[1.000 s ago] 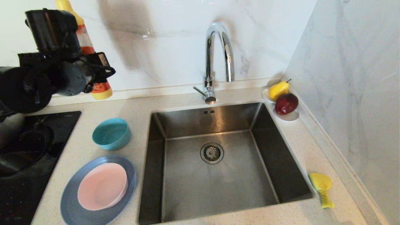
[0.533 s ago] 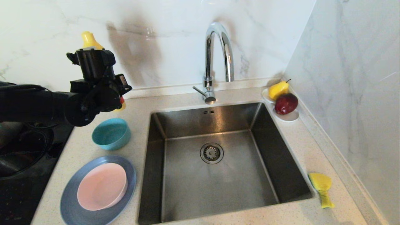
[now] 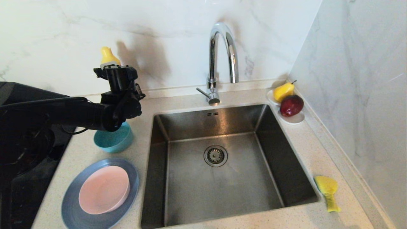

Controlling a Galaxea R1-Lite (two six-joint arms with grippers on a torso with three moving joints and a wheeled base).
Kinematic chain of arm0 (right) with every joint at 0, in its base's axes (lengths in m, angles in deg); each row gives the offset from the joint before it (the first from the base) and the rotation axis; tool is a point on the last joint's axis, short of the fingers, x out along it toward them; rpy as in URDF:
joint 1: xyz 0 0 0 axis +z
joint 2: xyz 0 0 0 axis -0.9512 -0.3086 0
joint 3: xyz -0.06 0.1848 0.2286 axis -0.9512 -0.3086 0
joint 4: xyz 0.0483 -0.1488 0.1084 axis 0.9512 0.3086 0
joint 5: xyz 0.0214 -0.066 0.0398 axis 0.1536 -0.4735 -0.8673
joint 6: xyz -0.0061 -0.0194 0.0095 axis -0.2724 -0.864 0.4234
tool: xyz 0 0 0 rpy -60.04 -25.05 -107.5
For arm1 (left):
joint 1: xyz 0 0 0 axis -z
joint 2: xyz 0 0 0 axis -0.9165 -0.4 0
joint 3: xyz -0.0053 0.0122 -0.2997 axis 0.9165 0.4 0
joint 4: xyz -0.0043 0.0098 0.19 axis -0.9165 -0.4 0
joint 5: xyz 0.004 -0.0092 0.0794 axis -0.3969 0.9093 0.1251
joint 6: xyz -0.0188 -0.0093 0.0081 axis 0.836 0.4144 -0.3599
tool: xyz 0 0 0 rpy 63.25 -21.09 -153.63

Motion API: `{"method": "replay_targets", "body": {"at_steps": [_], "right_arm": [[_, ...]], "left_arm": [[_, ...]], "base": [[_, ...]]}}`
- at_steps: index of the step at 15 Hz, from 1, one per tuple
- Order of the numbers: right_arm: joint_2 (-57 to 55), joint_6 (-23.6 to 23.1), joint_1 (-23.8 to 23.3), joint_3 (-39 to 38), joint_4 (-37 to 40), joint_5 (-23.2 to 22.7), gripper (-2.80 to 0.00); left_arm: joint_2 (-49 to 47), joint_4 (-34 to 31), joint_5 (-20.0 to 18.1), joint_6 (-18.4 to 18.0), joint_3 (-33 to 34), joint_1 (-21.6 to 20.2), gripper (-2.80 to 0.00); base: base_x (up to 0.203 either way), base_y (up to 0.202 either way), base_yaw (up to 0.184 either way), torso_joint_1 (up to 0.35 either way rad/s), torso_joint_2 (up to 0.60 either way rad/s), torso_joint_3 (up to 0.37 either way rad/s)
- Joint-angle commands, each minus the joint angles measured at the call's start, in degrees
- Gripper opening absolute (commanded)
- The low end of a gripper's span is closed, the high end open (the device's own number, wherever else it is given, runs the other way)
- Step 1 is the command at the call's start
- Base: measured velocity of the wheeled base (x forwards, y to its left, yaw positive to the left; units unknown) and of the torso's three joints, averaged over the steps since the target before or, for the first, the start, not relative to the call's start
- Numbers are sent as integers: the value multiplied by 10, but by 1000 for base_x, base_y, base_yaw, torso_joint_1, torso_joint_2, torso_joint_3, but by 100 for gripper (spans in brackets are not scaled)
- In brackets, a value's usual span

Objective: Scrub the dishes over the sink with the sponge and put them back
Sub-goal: Place the dish soap on the table

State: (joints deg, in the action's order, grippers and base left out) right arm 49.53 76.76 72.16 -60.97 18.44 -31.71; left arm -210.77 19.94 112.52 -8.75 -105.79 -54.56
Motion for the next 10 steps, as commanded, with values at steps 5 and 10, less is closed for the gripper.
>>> {"method": "replay_targets", "body": {"at_steps": [5, 10], "right_arm": [[0, 0, 0, 0, 0, 0, -280], [0, 0, 0, 0, 0, 0, -280]], "left_arm": [[-53, 36, 12, 1, -36, 5, -280], [-73, 82, 28, -7, -46, 6, -280]], "base": [[0, 0, 0, 0, 0, 0], [0, 0, 0, 0, 0, 0]]}}
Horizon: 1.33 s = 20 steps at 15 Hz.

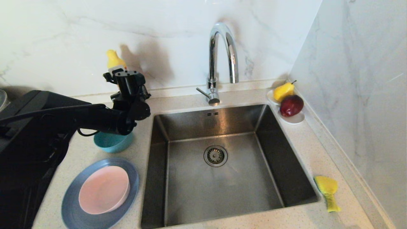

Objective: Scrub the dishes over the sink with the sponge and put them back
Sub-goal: Place the dish soap on the table

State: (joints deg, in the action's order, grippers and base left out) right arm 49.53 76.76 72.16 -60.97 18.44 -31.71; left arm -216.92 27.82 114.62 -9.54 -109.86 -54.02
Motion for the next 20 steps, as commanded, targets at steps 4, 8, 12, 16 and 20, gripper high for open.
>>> {"method": "replay_targets", "body": {"at_steps": [4, 8, 12, 16, 20], "right_arm": [[0, 0, 0, 0, 0, 0, -280], [0, 0, 0, 0, 0, 0, -280], [0, 0, 0, 0, 0, 0, -280], [-1, 0, 0, 0, 0, 0, -280], [0, 0, 0, 0, 0, 0, -280]], "left_arm": [[-41, 25, 31, -2, -26, 0, -280], [-64, 56, 39, -15, -47, 0, -280], [-64, 68, 50, -16, -47, 0, -280], [-59, 68, 64, -15, -36, 5, -280], [-57, 67, 65, -16, -31, 5, 0]], "base": [[0, 0, 0, 0, 0, 0], [0, 0, 0, 0, 0, 0], [0, 0, 0, 0, 0, 0], [0, 0, 0, 0, 0, 0], [0, 0, 0, 0, 0, 0]]}}
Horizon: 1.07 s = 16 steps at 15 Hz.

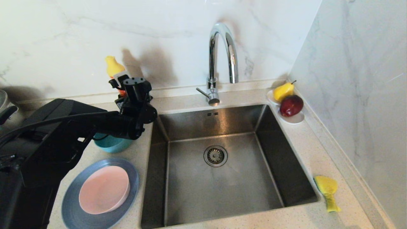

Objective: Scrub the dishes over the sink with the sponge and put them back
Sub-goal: Place the dish soap on the table, then turn on the faucet

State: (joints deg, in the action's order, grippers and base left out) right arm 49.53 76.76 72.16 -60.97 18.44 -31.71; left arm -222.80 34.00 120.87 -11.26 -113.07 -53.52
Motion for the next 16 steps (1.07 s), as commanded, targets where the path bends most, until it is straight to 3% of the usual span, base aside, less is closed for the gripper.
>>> {"method": "replay_targets", "body": {"at_steps": [1, 6, 16], "right_arm": [[-1, 0, 0, 0, 0, 0, -280], [0, 0, 0, 0, 0, 0, -280], [-1, 0, 0, 0, 0, 0, -280]], "left_arm": [[3, 6, 2, 2, 1, 0, 0], [18, 5, 2, 9, 2, 4, 0], [273, -17, -16, 11, 147, 7, 0]], "base": [[0, 0, 0, 0, 0, 0], [0, 0, 0, 0, 0, 0], [0, 0, 0, 0, 0, 0]]}}
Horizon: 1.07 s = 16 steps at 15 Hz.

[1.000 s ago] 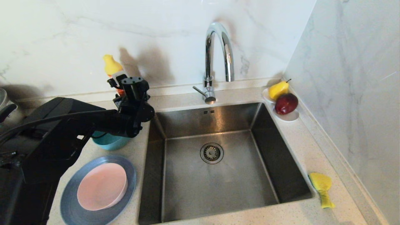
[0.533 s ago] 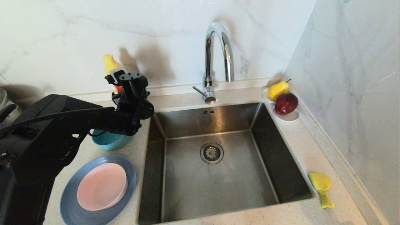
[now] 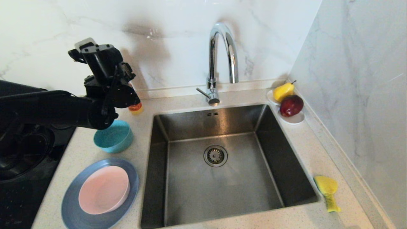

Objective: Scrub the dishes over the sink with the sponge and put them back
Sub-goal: Turn on the faucet

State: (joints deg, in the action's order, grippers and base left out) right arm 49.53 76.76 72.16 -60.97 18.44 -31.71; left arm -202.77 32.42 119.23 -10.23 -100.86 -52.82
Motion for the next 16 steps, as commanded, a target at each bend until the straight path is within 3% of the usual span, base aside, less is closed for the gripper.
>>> {"method": "replay_targets", "body": {"at_steps": [1, 2, 6, 11, 13, 16], "right_arm": [[-1, 0, 0, 0, 0, 0, -280], [-1, 0, 0, 0, 0, 0, -280], [-1, 0, 0, 0, 0, 0, -280], [-1, 0, 0, 0, 0, 0, -280], [-1, 0, 0, 0, 0, 0, -280], [-1, 0, 0, 0, 0, 0, -280]], "left_arm": [[106, -9, -3, 1, 43, -1, 0], [140, -19, -8, 2, 62, -1, -280], [230, -70, -37, 3, 96, 0, -280], [292, -184, -136, 18, 82, 7, -280], [309, -216, -206, 17, 84, 16, -280], [307, -285, -348, 18, 81, 32, -280]], "base": [[0, 0, 0, 0, 0, 0], [0, 0, 0, 0, 0, 0], [0, 0, 0, 0, 0, 0], [0, 0, 0, 0, 0, 0], [0, 0, 0, 0, 0, 0], [0, 0, 0, 0, 0, 0]]}}
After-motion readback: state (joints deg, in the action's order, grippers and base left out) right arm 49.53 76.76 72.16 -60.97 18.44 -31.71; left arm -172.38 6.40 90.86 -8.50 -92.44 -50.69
